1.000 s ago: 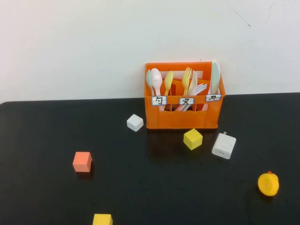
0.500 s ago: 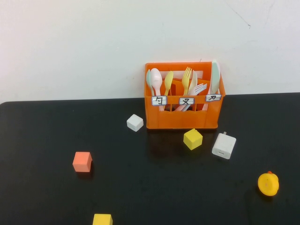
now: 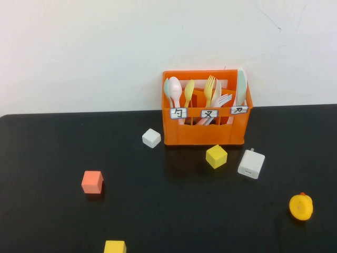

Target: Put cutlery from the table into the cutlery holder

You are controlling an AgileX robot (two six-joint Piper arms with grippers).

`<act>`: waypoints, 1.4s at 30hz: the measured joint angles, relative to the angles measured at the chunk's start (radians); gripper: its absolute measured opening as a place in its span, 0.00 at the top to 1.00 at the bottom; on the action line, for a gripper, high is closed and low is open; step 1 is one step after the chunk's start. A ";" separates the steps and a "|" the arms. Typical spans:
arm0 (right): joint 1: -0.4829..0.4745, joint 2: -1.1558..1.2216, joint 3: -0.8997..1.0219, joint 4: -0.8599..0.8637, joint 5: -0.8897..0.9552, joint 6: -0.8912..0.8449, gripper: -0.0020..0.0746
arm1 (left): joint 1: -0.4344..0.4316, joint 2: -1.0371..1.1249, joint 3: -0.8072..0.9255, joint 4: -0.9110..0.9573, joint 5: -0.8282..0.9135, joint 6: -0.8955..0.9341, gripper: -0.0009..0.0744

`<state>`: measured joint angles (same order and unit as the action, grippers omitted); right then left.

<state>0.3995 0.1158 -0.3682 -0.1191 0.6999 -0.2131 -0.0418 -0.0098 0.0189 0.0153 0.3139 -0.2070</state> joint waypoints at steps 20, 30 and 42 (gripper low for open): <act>-0.472 -0.127 0.385 0.235 -0.389 -0.017 0.98 | 0.000 0.000 0.000 0.000 0.000 0.000 0.99; -0.476 -0.127 0.386 0.238 -0.351 -0.017 0.98 | 0.000 0.000 0.000 0.000 0.000 -0.002 0.99; -0.440 -0.127 0.386 0.200 -0.340 -0.017 0.98 | 0.000 0.000 0.000 0.000 0.001 -0.005 0.99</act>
<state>-0.0405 -0.0116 0.0178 0.0813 0.3595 -0.2298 -0.0418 -0.0098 0.0189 0.0153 0.3146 -0.2117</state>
